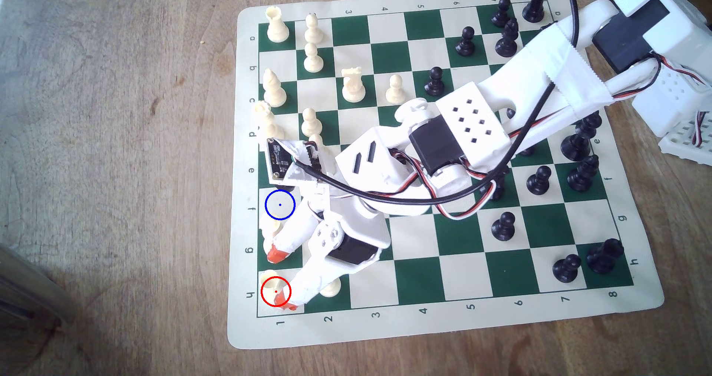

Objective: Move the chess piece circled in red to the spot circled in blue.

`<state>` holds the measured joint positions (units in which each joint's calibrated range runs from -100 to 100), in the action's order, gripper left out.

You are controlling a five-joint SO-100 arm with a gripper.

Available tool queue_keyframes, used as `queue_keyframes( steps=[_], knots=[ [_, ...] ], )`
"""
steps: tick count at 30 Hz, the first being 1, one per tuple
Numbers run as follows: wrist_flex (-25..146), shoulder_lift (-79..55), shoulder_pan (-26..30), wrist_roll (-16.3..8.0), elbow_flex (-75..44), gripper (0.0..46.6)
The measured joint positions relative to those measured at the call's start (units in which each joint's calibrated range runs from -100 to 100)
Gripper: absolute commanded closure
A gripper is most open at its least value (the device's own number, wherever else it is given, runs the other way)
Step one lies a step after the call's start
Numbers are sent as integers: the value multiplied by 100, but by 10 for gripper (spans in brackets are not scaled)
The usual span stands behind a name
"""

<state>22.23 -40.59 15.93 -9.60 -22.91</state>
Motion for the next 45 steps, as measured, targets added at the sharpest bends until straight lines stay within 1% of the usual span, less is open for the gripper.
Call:
queue_keyframes(
  steps=[7,13,15,19,21,24,26,27,29,34,35,36,37,38,41,45],
  knots=[
    [-263,-235,0,-73,-127,260],
    [-414,-260,0,-112,-172,294],
    [-550,-276,0,-112,-172,275],
    [-661,-411,0,-112,-172,274],
    [-661,-411,0,-112,-172,284],
    [-661,-411,0,-112,-172,331],
    [-661,-411,0,-112,-172,344],
    [-661,-411,0,-107,-172,363],
    [-645,-411,0,-83,-172,372],
    [-550,-411,0,-5,-172,414],
    [-518,-411,0,10,-172,426],
    [-486,-411,0,29,-172,452],
    [-446,-411,0,73,-172,458],
    [-430,-411,0,68,-172,464],
    [-398,-411,7,127,-235,464],
    [-398,-411,7,112,-235,455]
  ],
)
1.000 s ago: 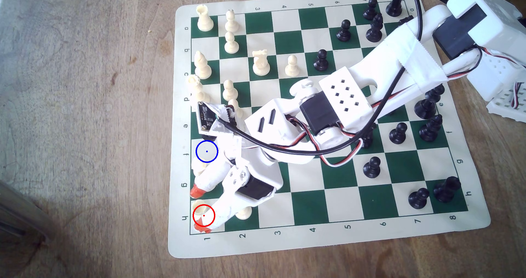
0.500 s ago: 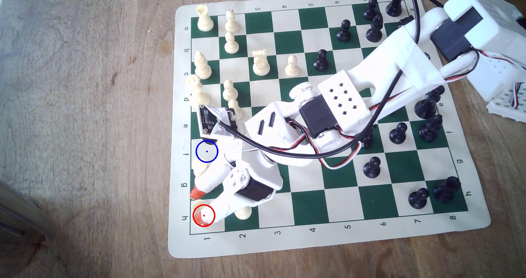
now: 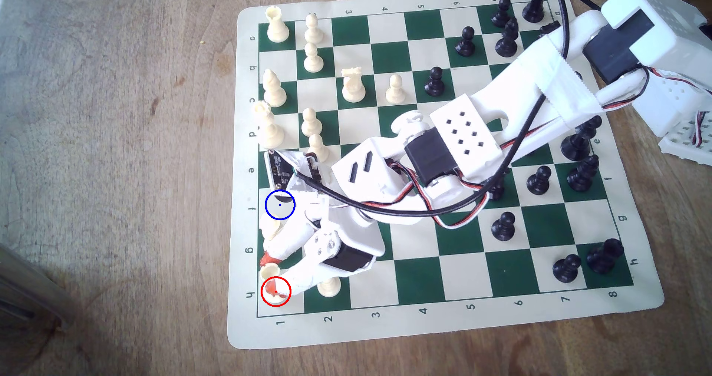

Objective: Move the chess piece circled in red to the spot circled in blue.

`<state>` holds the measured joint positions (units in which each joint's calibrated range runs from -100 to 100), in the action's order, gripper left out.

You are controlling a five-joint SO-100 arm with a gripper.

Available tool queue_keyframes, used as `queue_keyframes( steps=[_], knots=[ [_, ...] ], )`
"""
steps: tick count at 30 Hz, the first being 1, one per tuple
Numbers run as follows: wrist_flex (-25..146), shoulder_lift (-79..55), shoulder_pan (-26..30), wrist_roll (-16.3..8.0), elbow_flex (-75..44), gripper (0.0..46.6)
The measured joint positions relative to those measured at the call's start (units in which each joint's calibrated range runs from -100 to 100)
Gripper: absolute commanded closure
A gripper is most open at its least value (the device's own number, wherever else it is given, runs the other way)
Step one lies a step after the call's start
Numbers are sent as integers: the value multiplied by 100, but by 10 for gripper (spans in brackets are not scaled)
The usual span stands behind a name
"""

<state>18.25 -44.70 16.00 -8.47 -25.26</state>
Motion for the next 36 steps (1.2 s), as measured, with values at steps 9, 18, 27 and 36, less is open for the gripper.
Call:
queue_keyframes(
  steps=[9,18,27,36],
  knots=[
    [406,0,-103,-93,-696,455],
    [829,243,22,-205,-859,453],
    [1323,469,258,-142,-1527,454],
    [2406,737,-280,200,-2042,462]
  ],
)
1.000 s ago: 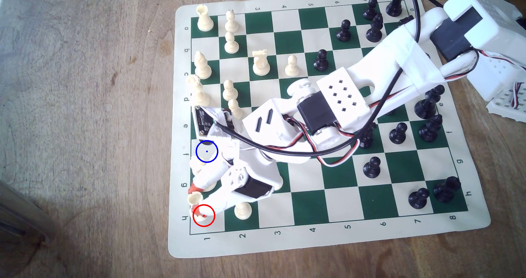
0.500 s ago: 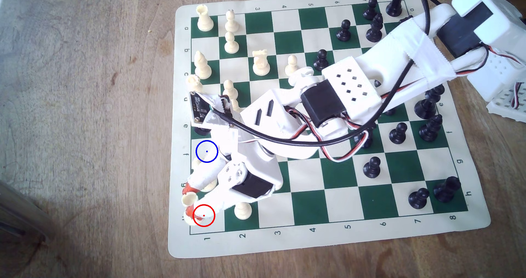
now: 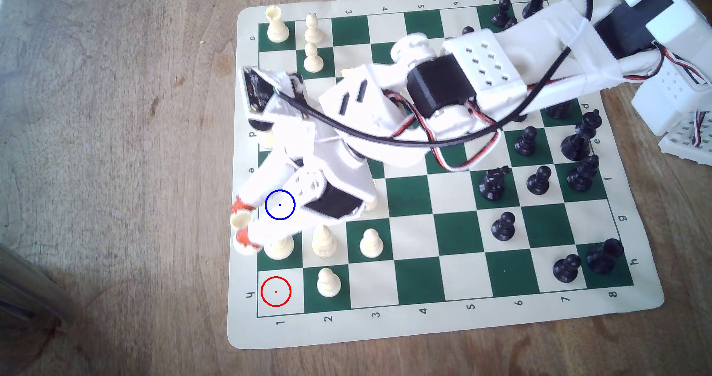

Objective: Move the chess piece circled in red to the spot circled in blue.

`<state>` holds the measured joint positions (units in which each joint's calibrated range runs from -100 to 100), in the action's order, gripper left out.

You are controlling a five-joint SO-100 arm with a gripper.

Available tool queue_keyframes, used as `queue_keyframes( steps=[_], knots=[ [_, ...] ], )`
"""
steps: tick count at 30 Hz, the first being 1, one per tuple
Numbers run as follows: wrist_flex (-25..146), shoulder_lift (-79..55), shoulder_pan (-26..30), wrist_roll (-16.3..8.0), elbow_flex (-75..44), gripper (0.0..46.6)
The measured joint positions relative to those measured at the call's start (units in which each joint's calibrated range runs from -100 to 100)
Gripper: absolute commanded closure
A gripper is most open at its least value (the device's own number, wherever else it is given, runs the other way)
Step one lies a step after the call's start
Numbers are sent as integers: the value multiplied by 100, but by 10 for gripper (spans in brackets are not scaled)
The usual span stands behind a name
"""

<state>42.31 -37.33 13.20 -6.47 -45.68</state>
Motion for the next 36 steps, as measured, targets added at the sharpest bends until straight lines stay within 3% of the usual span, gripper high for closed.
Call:
queue_keyframes(
  steps=[11,26,36],
  knots=[
    [494,436,-413,107,54,450],
    [-701,846,-686,195,2648,453],
    [-1347,855,-546,107,3055,451]
  ],
)
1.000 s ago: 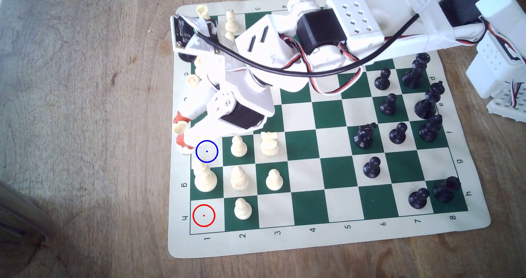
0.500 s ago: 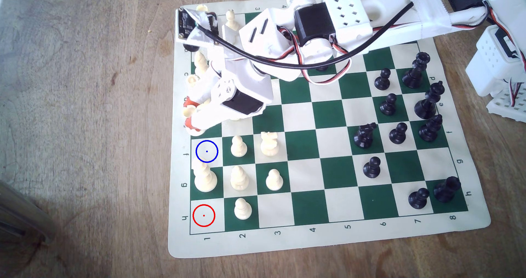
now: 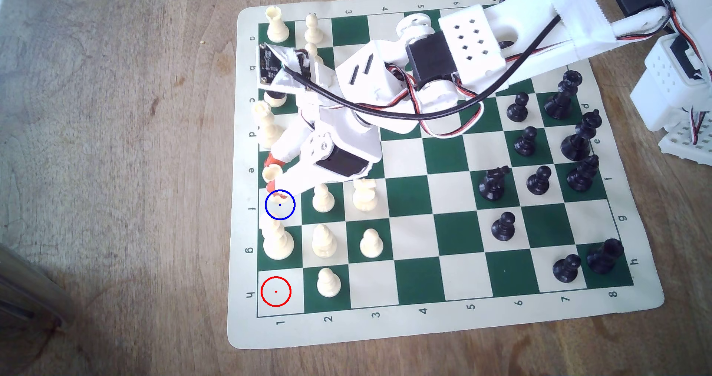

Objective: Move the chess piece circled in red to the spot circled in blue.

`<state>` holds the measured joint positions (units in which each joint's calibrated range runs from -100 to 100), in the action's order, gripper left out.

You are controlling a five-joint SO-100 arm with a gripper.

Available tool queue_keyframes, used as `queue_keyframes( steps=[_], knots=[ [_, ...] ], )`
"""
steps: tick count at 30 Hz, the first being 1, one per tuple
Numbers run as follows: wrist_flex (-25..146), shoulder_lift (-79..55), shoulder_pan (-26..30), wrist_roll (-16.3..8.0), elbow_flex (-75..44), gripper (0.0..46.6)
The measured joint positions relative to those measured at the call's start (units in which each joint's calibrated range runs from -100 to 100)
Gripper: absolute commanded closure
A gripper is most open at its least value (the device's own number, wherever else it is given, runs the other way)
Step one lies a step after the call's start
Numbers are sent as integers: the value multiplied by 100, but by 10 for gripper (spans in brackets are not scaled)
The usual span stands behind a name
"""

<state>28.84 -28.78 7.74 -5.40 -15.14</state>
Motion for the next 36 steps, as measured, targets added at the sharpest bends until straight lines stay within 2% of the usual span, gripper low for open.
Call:
queue_keyframes(
  steps=[36],
  knots=[
    [-343,-545,140,-39,136,454]
  ],
)
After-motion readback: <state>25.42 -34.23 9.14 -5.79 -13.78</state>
